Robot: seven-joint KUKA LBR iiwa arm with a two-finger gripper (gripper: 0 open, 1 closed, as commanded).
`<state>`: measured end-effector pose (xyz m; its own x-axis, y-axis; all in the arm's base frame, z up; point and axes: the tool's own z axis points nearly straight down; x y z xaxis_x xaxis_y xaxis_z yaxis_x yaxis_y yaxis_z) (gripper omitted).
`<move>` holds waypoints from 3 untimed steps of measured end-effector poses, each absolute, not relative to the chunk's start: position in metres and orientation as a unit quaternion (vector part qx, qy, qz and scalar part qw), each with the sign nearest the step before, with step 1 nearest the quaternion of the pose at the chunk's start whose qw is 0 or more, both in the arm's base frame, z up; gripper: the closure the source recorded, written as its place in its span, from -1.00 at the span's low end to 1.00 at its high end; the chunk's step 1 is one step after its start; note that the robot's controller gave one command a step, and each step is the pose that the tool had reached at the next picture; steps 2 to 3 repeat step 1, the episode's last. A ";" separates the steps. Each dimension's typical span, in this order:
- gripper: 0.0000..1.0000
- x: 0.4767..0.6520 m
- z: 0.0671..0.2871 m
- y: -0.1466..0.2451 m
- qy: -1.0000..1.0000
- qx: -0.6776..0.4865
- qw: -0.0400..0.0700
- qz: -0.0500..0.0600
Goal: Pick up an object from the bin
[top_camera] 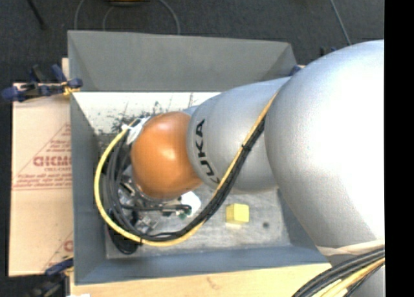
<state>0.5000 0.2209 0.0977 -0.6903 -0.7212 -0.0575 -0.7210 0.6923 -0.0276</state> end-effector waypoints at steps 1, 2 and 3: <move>-1.00 0.499 0.093 0.220 0.920 -0.392 0.033 0.000; -1.00 0.499 0.093 0.220 0.920 -0.392 0.033 0.000; -1.00 0.499 0.093 0.220 0.920 -0.392 0.033 0.000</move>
Offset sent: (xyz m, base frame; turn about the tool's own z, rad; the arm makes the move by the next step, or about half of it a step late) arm 0.0000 0.0000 0.0000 0.0000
